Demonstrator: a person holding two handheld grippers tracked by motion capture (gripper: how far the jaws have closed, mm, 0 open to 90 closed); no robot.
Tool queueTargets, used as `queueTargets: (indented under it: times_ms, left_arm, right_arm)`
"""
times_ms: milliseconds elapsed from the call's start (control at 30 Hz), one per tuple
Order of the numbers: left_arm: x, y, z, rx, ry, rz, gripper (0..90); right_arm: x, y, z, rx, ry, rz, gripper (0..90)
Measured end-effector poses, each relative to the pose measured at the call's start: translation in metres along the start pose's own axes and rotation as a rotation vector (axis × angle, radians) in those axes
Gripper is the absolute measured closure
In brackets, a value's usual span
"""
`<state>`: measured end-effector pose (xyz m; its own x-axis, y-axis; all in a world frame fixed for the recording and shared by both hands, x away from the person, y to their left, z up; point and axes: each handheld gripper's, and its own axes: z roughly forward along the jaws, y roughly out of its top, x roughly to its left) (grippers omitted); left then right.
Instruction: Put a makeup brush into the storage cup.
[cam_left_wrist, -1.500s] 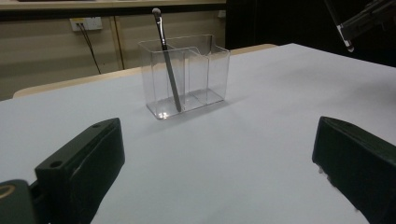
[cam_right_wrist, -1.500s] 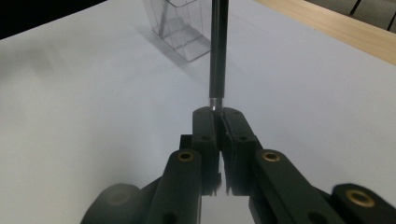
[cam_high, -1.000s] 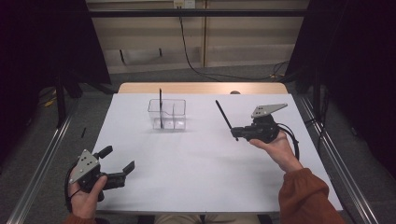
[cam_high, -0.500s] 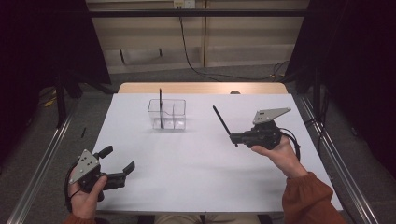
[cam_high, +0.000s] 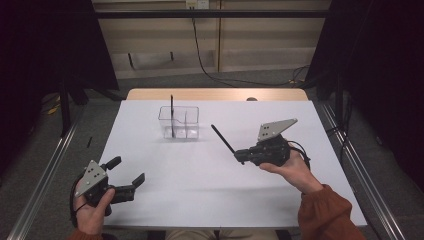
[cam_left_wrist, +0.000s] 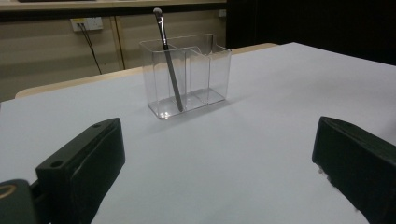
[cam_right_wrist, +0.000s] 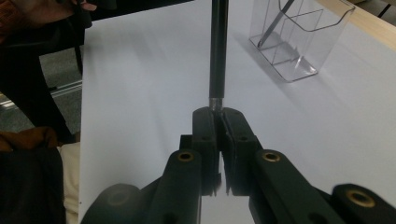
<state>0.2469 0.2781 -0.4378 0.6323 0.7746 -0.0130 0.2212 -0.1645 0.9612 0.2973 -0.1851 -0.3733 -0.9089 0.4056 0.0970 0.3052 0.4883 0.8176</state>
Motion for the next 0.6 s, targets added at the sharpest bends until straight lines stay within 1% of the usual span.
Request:
queueTargets:
  times_ms: [100, 267, 367, 433, 500, 600]
  left_arm:
    - [0.001, 0.000, 0.000, -0.001, 0.000, 0.000, 2.4]
    - [0.001, 0.000, 0.000, -0.004, 0.000, -0.004, 2.4]
    - [0.001, 0.000, 0.000, -0.003, 0.000, -0.005, 2.4]
    - [0.001, 0.000, 0.000, -0.003, -0.001, -0.004, 2.4]
    - [0.002, 0.000, 0.000, -0.003, -0.002, -0.003, 2.4]
    - [0.002, 0.000, 0.000, -0.005, -0.004, -0.009, 2.3]
  right_arm:
    - [0.003, 0.002, 0.003, 0.002, 0.010, -0.023, 84.4]
    - [0.008, 0.004, 0.006, 0.020, 0.021, -0.035, 84.4]
    - [0.009, 0.005, 0.010, 0.052, 0.014, -0.042, 84.5]
    - [0.009, 0.006, 0.012, 0.084, 0.008, -0.036, 84.5]
    - [0.009, 0.006, 0.014, 0.109, 0.013, -0.026, 84.5]
    - [0.009, 0.007, 0.016, 0.150, 0.010, -0.021, 84.5]
